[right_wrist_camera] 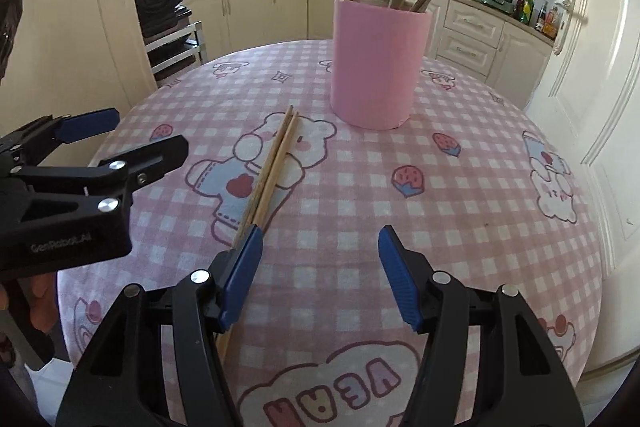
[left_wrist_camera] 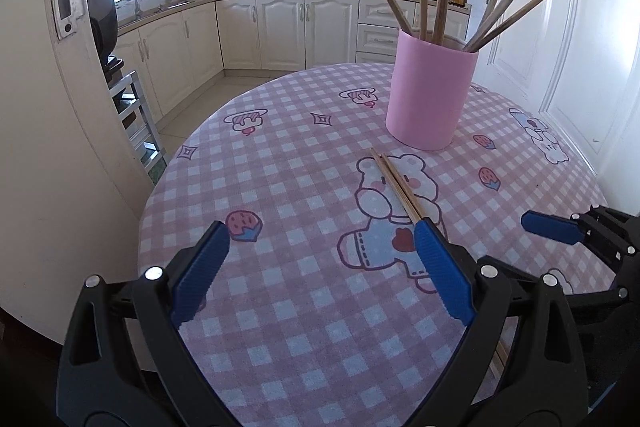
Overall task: Organize utensils
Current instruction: 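Move both open tools down to the last chopsticks on the table, then close the left tool on a chopstick while the right tool grasps the other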
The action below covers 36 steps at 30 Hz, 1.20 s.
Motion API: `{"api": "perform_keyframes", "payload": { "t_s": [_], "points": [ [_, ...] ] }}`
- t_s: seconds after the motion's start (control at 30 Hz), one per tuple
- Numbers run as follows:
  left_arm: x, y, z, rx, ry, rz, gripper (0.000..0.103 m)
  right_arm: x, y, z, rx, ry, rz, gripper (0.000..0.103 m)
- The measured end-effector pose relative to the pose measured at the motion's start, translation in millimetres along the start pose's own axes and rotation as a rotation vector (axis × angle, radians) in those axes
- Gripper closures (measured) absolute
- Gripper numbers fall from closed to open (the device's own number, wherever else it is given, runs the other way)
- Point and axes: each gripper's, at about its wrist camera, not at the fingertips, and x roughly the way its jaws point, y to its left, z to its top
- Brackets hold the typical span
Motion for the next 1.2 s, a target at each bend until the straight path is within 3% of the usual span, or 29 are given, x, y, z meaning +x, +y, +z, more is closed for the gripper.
{"api": "perform_keyframes", "payload": {
  "t_s": [0.27,0.5,0.73,0.87,0.97,1.2],
  "points": [
    [0,7,0,-0.022,0.007,-0.003,0.011,12,6,2,-0.005,0.043,0.007,0.044],
    [5,3,0,-0.03,0.032,-0.029,0.011,14,6,3,-0.033,0.042,-0.088,0.044],
    [22,-18,9,-0.019,0.081,-0.095,0.012,11,-18,-1,0.022,0.055,-0.037,0.044],
    [38,-30,15,0.006,0.122,-0.087,0.012,10,-24,-1,0.026,0.058,-0.039,0.044],
    [51,-36,16,0.035,0.168,-0.073,0.024,9,-29,0,0.033,0.061,-0.047,0.044],
    [76,-39,19,0.052,0.223,-0.047,0.035,17,-32,10,0.022,0.07,-0.028,0.044]
  ]
}}
